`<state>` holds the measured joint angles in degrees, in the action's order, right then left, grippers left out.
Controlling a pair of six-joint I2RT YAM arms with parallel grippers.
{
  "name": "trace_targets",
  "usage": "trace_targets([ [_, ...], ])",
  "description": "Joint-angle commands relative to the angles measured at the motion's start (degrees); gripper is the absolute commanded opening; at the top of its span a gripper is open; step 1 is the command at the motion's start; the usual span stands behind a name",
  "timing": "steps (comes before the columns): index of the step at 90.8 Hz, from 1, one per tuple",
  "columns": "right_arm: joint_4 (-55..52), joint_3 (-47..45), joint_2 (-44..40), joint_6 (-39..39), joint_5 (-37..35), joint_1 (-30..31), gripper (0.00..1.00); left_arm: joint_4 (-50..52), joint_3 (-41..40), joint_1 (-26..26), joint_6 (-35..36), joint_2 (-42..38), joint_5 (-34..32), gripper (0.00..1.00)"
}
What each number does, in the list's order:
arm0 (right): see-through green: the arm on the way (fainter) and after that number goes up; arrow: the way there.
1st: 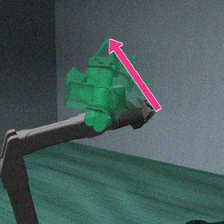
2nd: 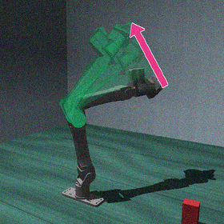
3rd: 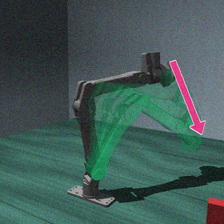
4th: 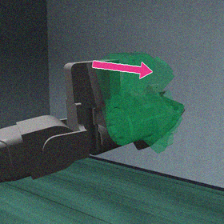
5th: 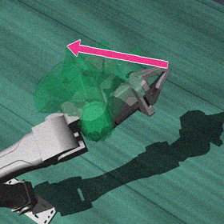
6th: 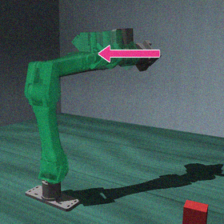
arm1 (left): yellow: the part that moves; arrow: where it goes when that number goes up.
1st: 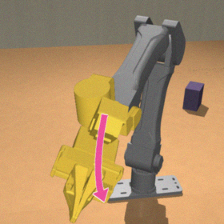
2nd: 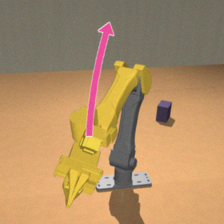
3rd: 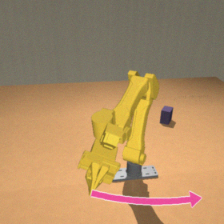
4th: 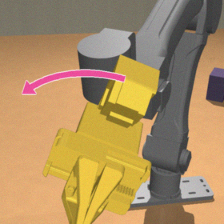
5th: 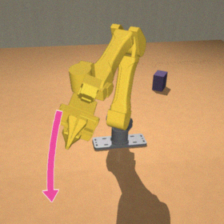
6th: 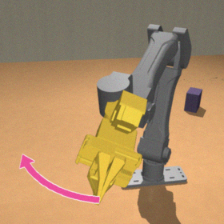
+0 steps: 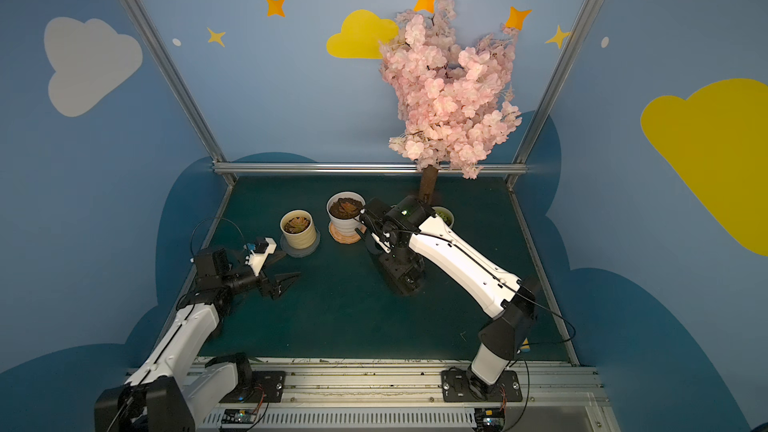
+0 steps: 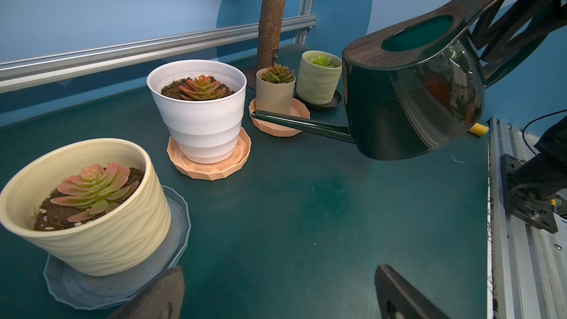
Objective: Water the succulent around the soil edge
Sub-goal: Water the soil of the potted plant with water.
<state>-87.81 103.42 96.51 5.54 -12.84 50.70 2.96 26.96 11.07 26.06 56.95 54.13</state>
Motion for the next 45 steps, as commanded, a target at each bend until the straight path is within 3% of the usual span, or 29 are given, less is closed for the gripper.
trace_targets([
  [1,-1.1,2.6,0.3,0.5,-0.8,-0.1,0.00,0.8,-1.0,-0.3,1.0,-0.8,0.2,1.00],
  [45,-1.4,3.0,0.5,0.5,-1.0,0.4,0.00,1.0,-1.1,-0.7,1.2,-0.7,-0.3,1.00],
])
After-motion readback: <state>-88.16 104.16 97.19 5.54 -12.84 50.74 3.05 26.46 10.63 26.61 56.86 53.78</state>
